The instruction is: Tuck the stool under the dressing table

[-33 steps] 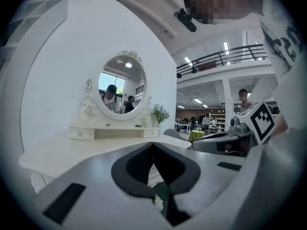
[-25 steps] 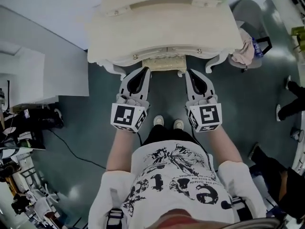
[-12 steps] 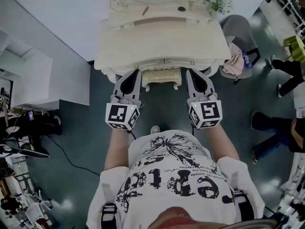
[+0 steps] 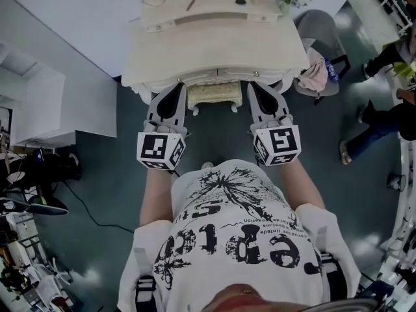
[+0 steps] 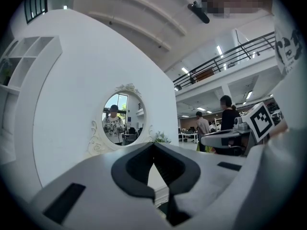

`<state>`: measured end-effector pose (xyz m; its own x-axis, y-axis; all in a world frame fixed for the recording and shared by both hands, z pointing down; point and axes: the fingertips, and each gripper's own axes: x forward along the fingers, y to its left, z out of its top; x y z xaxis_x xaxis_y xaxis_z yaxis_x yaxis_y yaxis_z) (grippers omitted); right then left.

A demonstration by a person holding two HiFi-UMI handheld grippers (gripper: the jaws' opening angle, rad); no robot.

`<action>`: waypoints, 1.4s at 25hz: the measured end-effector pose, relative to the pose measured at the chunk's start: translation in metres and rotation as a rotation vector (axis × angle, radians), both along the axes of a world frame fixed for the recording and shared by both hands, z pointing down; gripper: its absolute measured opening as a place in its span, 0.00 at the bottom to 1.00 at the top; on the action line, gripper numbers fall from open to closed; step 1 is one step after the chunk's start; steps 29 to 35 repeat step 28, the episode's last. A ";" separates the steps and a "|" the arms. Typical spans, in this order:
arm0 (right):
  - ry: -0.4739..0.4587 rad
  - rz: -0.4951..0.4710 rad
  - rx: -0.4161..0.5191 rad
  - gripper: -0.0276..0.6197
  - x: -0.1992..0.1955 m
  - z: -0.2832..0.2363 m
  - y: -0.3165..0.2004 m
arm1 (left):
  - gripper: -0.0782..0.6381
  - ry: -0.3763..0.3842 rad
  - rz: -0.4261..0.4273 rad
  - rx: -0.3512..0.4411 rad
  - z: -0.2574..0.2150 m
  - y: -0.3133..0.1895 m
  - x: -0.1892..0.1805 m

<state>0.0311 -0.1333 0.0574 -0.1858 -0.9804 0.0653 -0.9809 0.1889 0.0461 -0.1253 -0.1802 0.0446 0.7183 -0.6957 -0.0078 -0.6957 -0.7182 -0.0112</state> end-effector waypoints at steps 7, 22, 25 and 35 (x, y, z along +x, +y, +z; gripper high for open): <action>0.000 0.001 -0.006 0.07 -0.001 0.004 0.001 | 0.14 -0.001 0.018 -0.003 -0.005 0.002 0.003; -0.012 -0.015 -0.036 0.07 -0.007 0.011 -0.002 | 0.14 -0.025 0.005 -0.027 0.000 -0.003 0.001; -0.013 -0.013 -0.036 0.07 -0.006 0.011 -0.004 | 0.14 -0.036 -0.001 -0.028 0.003 -0.006 -0.001; -0.009 -0.009 -0.035 0.07 -0.003 0.012 -0.006 | 0.14 -0.037 0.006 -0.036 0.006 -0.008 0.002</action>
